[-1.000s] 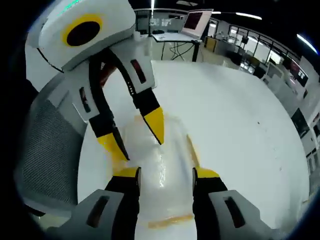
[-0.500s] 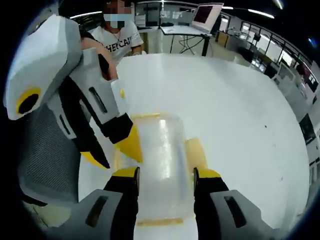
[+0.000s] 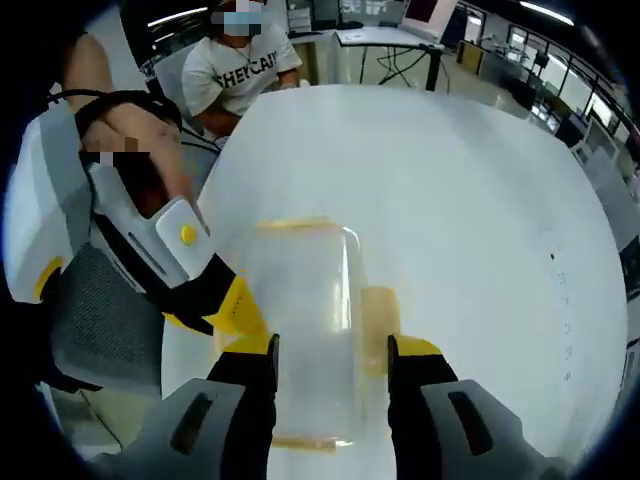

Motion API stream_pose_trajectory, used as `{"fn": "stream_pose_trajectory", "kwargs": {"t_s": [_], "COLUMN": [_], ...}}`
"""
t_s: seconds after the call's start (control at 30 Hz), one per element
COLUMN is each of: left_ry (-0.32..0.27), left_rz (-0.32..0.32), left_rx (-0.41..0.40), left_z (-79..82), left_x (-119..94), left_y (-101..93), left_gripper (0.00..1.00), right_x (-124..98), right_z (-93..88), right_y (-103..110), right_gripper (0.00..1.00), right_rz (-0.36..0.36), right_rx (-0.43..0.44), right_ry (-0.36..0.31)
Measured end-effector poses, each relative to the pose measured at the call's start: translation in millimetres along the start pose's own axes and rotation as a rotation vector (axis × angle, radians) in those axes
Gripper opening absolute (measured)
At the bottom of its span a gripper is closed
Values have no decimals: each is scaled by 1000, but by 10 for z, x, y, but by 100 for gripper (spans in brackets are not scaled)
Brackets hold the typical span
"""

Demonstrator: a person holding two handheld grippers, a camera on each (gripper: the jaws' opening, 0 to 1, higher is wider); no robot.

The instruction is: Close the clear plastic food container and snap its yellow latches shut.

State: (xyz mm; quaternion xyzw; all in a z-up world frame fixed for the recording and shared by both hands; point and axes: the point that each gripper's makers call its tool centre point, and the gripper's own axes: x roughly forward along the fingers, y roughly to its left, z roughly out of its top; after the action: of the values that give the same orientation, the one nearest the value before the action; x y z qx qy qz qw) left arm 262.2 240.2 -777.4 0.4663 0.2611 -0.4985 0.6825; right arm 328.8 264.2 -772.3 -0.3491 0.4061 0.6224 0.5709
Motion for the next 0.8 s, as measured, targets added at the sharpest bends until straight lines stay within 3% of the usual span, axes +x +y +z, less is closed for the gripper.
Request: {"fn": "stream_pose_trajectory", "kwargs": {"t_s": [0.2,0.33,0.53,0.8], "left_ry": [-3,4,27,144], "left_rz": [3,19,41,48], "left_rx": [-6,3,12,4], "left_z": [2,15,7,1], "left_x": [11,37,55,71], "left_y": [39,42,39,45], "left_gripper": [26,26,26,26], "right_x": [64,79,107,124], "right_z": [-38,-37,-38,-45], "right_y": [0,-8,13,20], "right_gripper": [40,40,39,37], "right_rz": [76,96,116,105], "right_rx": [55,41,25,0], "right_ry": [39,61,156,230]}}
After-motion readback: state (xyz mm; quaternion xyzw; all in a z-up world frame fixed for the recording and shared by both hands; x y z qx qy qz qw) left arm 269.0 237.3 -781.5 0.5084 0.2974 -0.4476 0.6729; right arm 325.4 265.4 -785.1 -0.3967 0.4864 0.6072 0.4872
